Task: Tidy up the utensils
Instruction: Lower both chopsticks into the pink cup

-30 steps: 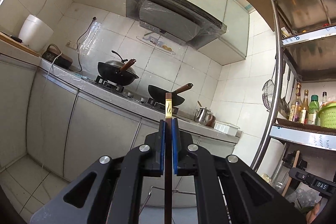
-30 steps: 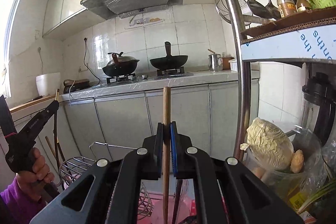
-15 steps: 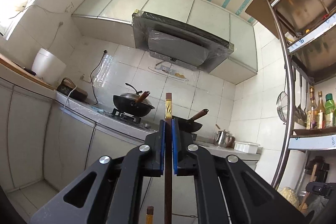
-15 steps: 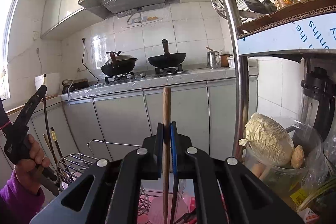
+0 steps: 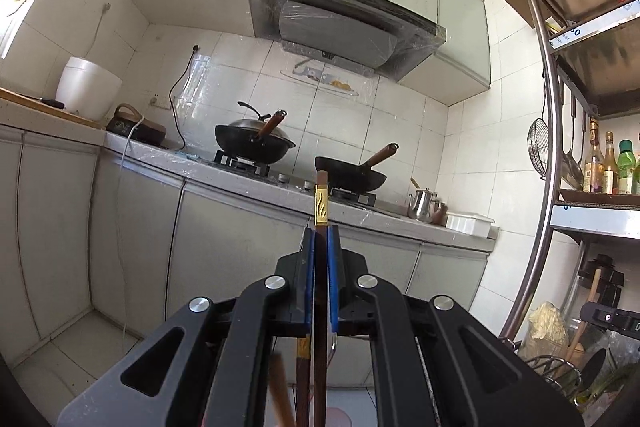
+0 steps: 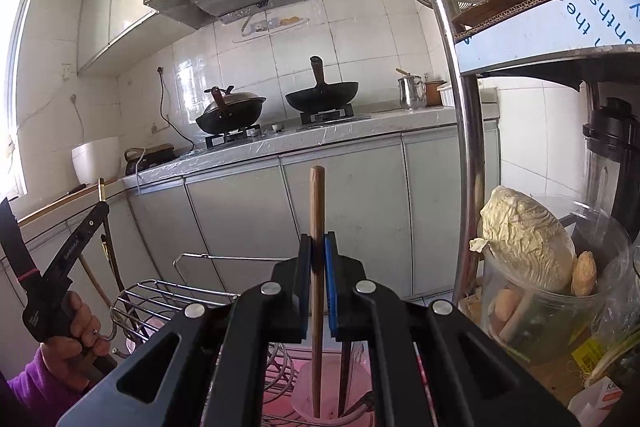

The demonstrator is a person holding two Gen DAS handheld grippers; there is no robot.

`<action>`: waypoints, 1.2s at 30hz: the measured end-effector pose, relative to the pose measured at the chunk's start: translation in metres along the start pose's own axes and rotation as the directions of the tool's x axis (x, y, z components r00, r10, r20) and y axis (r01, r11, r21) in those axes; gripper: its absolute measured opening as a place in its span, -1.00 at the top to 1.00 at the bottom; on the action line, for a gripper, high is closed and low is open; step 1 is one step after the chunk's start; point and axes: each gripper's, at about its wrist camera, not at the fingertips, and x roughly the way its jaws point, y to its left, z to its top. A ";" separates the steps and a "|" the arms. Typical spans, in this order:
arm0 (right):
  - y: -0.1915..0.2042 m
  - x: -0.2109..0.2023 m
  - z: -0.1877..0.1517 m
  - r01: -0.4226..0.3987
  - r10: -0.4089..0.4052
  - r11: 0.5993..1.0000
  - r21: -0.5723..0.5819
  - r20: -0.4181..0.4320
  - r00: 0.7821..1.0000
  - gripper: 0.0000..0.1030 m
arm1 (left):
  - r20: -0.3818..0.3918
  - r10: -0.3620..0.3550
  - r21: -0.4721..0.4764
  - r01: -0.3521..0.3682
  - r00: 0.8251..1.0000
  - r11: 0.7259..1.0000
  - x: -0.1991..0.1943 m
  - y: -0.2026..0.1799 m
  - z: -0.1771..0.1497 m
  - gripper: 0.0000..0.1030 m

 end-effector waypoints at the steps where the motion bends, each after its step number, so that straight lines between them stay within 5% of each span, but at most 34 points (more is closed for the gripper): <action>1: 0.000 0.000 0.000 0.000 0.000 1.000 0.002 -0.010 1.000 0.88 | -0.019 -0.005 -0.009 0.005 1.000 1.000 -0.002 0.001 -0.002 0.90; 9: -0.004 -0.004 -0.009 0.012 -0.010 1.000 0.020 -0.114 0.993 0.88 | -0.078 -0.041 0.035 0.044 0.996 0.998 -0.033 -0.004 0.002 0.90; 14: -0.014 0.001 -0.016 0.032 -0.020 0.998 0.049 -0.221 0.975 0.88 | -0.182 -0.054 0.072 0.068 0.982 0.995 -0.027 -0.006 0.009 0.89; 22: -0.008 0.006 -0.010 0.034 -0.027 0.999 0.017 -0.302 0.953 0.86 | -0.378 -0.046 0.091 0.086 0.925 0.992 -0.004 0.000 0.020 0.87; 24: -0.005 0.007 -0.009 0.022 -0.017 1.000 0.012 -0.321 0.947 0.80 | -0.419 -0.057 0.080 0.099 0.906 0.992 -0.002 0.003 0.022 0.85; 27: -0.003 0.006 -0.012 0.035 -0.033 0.999 -0.001 -0.333 0.942 0.44 | -0.462 -0.059 0.065 0.100 0.885 0.993 0.000 0.004 0.025 0.80; 30: -0.006 0.001 -0.013 0.037 -0.032 0.999 0.010 -0.335 0.942 0.43 | -0.490 -0.070 0.059 0.113 0.869 0.992 -0.002 0.004 0.027 0.69; 36: -0.008 -0.019 -0.007 0.046 -0.042 0.999 0.006 -0.308 0.950 0.43 | -0.453 -0.088 0.051 0.125 0.887 0.991 -0.021 0.001 0.044 0.43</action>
